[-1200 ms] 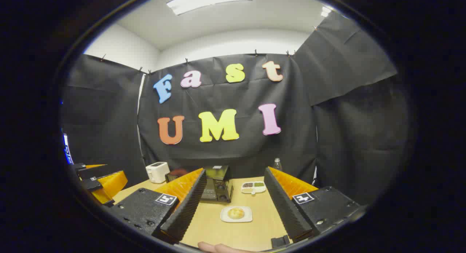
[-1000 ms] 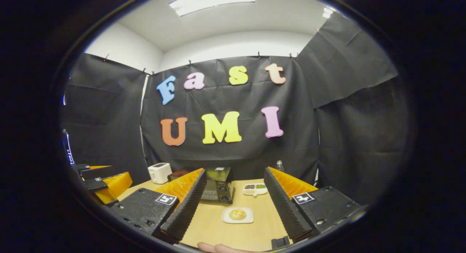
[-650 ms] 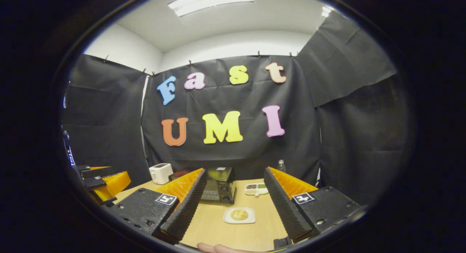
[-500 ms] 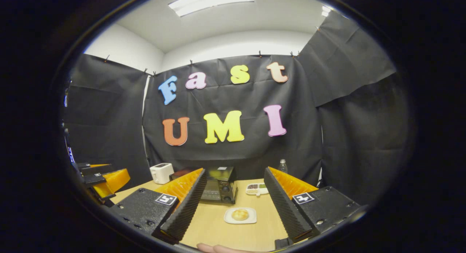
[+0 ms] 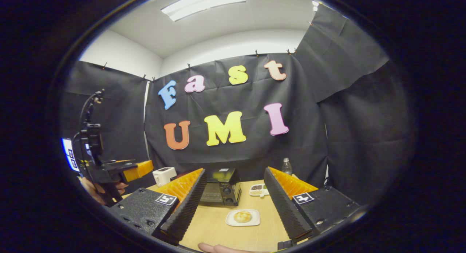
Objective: Open the electric oven with the left hand, put the food in, and close the electric oven.
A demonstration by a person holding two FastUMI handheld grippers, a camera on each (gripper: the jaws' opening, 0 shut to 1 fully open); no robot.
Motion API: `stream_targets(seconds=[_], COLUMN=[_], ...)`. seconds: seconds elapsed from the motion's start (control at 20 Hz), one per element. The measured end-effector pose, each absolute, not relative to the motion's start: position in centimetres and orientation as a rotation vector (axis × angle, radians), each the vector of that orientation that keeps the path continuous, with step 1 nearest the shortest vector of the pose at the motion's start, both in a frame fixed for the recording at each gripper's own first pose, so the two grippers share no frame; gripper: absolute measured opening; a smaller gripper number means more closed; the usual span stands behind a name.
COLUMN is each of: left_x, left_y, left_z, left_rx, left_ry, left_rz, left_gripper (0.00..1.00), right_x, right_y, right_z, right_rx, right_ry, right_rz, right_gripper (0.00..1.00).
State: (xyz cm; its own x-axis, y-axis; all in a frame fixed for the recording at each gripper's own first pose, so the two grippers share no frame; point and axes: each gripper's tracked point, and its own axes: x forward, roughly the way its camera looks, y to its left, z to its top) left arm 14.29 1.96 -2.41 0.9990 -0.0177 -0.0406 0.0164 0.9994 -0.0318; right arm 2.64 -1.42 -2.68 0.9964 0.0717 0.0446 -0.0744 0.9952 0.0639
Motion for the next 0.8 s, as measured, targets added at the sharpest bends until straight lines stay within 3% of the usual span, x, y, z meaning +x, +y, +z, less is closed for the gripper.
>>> stream_targets(seconds=[0.2,0.25,0.3,0.45,0.8], left_x=[22.0,23.8,25.6,30.2,34.1], left_y=[0.5,0.3,0.7,1.1,1.9], left_z=[-6.0,-6.9,-7.6,-9.9,-14.8], left_rx=[-0.071,-0.073,-0.061,-0.024,0.004], left_ry=[0.149,0.178,0.193,0.237,0.365], left_rz=[-0.091,-0.093,-0.077,-0.056,-0.064], left_gripper=[0.96,1.00,0.95,0.95,0.96], right_x=[3.8,4.1,4.4,5.1,5.2], right_y=[-3.7,-4.0,-4.2,-5.3,-7.6], right_z=[-3.6,-3.7,-4.1,-5.2,-6.4], right_rx=[0.064,0.066,0.064,0.043,0.037], right_ry=[-0.049,-0.050,-0.047,-0.019,-0.009], right_rz=[0.047,0.046,0.049,0.039,-0.008], right_gripper=[0.97,0.97,0.97,0.97,0.97])
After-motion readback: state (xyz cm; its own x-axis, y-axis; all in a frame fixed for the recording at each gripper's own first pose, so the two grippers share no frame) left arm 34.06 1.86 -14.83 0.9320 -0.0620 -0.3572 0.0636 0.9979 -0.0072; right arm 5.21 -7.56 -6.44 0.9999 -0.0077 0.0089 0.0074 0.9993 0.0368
